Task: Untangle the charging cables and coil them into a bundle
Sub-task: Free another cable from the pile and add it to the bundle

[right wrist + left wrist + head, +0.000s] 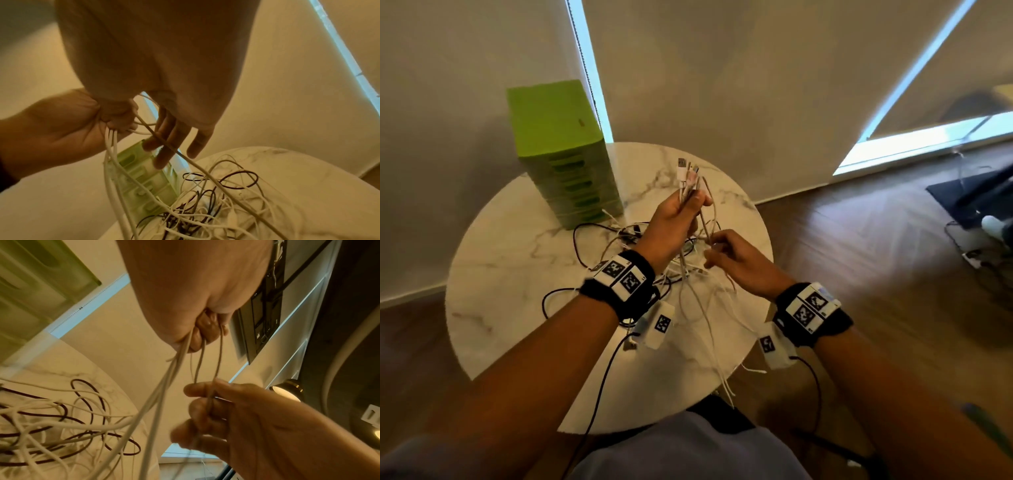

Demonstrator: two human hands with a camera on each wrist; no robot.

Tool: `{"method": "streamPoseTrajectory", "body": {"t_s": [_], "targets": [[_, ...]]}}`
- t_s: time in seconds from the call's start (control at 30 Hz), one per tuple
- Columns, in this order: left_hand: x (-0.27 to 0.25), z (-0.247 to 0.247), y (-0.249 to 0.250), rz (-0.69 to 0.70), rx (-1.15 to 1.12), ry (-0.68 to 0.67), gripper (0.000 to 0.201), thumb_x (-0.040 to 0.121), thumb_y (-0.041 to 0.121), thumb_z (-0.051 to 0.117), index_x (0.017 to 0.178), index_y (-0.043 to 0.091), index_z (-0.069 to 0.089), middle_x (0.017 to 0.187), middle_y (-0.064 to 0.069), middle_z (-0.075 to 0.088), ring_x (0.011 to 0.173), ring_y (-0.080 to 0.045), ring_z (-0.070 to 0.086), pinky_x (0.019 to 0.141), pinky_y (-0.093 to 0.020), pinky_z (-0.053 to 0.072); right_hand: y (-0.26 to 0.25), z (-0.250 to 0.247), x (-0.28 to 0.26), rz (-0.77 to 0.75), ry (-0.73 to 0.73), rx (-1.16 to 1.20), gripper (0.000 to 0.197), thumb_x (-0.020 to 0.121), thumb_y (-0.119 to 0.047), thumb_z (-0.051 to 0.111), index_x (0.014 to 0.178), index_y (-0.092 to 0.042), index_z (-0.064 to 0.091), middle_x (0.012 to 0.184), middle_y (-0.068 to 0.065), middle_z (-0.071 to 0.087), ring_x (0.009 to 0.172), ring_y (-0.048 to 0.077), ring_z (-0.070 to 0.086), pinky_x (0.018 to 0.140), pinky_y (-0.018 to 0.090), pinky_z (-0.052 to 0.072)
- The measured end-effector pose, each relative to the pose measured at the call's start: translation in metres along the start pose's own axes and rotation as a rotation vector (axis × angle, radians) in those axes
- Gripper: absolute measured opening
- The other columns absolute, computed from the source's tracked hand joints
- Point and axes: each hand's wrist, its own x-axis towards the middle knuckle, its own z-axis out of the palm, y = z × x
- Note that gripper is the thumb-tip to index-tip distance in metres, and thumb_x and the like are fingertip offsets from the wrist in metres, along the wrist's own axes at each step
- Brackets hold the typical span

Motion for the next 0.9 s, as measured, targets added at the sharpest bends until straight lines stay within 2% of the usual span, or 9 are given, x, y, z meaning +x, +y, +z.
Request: {"method": "streamPoseTrajectory", "body": {"t_s": [0.07,0.17,0.27,0.37,0.5,0.6,0.67,0.8,0.9], "targets": [[0.004,0.007,0.003,0.0,0.013,-0.023,0.028,0.107,0.031,0.048,0.104,0.007,0.062,0.064,0.0,0.029,0.053,-0.011,0.029,0.052,-0.025,0.025,-0.001,-0.009,-0.011,-0.019,0.104,-0.058,0.022,0.105,-0.039,0.045,0.108,-0.019,0.054,0.089,-0.007,0.066,0.08,0.009,0.066,0.081,0.041,0.053],[0.009,0.014,0.007,-0.013,0.035,-0.028,0.03,0.108,0.032,0.044,0.102,0.009,0.063,0.061,0.006,0.031,0.051,-0.008,0.031,0.049,-0.02,0.028,0.003,-0.03,-0.026,-0.029,0.223,-0.177,0.028,0.108,-0.036,0.035,0.103,-0.019,0.057,0.081,-0.028,0.058,0.073,-0.004,0.055,0.071,0.024,0.047],[0.009,0.016,0.008,-0.044,-0.021,-0.028,0.031,0.109,0.033,0.041,0.096,0.012,0.06,0.059,0.009,0.032,0.052,-0.007,0.032,0.051,-0.019,0.029,0.026,-0.049,-0.04,0.078,0.237,-0.322,0.03,0.109,-0.031,0.035,0.106,-0.015,0.06,0.085,-0.02,0.058,0.076,-0.002,0.052,0.075,0.025,0.038],[0.011,0.013,0.005,-0.07,-0.14,-0.074,0.033,0.109,0.032,0.039,0.09,0.013,0.058,0.058,0.011,0.032,0.05,-0.008,0.029,0.05,-0.019,0.026,0.071,-0.06,-0.055,0.355,0.089,-0.415,0.032,0.109,-0.026,0.036,0.111,-0.01,0.063,0.104,-0.001,0.061,0.097,0.014,0.054,0.088,0.029,0.037],[0.012,0.01,-0.002,-0.137,-0.245,-0.122,0.037,0.109,0.033,0.038,0.086,0.013,0.058,0.06,0.009,0.038,0.048,-0.006,0.028,0.045,-0.018,0.025,0.119,-0.049,-0.071,0.61,-0.085,-0.512,0.02,0.102,-0.036,0.038,0.108,-0.025,0.054,0.113,0.004,0.059,0.104,0.025,0.056,0.092,0.036,0.044],[0.01,0.01,-0.01,-0.181,-0.205,-0.131,0.037,0.109,0.034,0.038,0.086,0.014,0.059,0.062,0.008,0.042,0.051,-0.007,0.033,0.048,-0.019,0.026,0.113,-0.026,-0.06,0.442,0.11,-0.551,0.078,0.082,-0.05,0.051,0.152,-0.024,0.029,0.155,0.011,0.037,0.141,0.031,0.035,0.116,0.053,0.032],[0.006,0.014,-0.013,-0.203,-0.158,-0.142,0.037,0.109,0.036,0.038,0.086,0.016,0.059,0.063,0.008,0.043,0.054,-0.007,0.038,0.05,-0.019,0.031,0.084,-0.008,-0.047,0.167,0.162,-0.484,0.09,0.082,-0.046,0.057,0.158,-0.017,0.018,0.158,0.009,0.034,0.144,0.027,0.031,0.119,0.045,0.023],[0.006,0.018,-0.014,-0.215,-0.081,-0.137,0.037,0.108,0.04,0.039,0.088,0.019,0.061,0.068,0.007,0.048,0.063,-0.008,0.047,0.061,-0.021,0.039,0.016,0.018,-0.03,-0.07,0.142,-0.277,0.071,0.095,-0.043,0.06,0.153,-0.022,0.025,0.121,-0.004,0.06,0.116,0.014,0.055,0.105,0.033,0.035],[0.01,0.015,-0.015,-0.196,-0.074,-0.099,0.039,0.108,0.042,0.038,0.09,0.017,0.063,0.07,0.006,0.053,0.067,-0.011,0.05,0.064,-0.026,0.039,-0.003,0.016,-0.028,-0.104,0.17,-0.194,0.033,0.104,-0.038,0.047,0.129,-0.017,0.048,0.091,-0.011,0.056,0.084,0.007,0.056,0.079,0.022,0.045]]}}
